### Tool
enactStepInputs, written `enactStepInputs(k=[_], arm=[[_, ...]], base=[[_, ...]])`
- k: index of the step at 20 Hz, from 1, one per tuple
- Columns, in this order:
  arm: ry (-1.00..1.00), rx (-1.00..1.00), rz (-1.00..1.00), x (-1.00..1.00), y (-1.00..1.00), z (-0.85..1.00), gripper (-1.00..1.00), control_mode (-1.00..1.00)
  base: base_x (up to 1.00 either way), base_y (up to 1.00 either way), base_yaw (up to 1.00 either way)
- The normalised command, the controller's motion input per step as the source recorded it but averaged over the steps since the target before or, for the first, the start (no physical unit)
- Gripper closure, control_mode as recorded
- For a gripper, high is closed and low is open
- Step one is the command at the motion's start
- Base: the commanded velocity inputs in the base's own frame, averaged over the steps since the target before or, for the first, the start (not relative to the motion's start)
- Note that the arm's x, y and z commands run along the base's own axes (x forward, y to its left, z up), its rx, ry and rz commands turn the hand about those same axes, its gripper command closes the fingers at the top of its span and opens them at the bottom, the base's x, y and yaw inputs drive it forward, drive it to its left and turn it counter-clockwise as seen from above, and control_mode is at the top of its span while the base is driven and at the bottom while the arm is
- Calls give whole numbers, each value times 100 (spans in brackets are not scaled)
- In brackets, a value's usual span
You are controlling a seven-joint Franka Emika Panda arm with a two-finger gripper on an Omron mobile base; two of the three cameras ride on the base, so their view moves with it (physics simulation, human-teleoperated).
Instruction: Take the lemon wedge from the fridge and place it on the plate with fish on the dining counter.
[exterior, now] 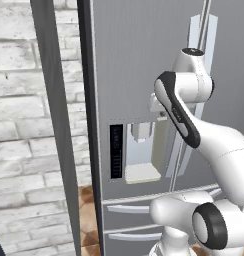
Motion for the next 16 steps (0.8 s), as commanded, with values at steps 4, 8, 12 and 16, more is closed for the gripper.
enactStepInputs(k=[4, 8, 12, 16], arm=[[0, 0, 0, 0, 0, 0, -100, -100], [0, 0, 0, -16, 0, 0, -100, -100], [0, 0, 0, 0, 0, 0, -100, -100], [0, 0, 0, -4, 0, 0, -100, -100]], base=[[0, 0, 0], [0, 0, 0], [0, 0, 0], [0, 0, 0]])
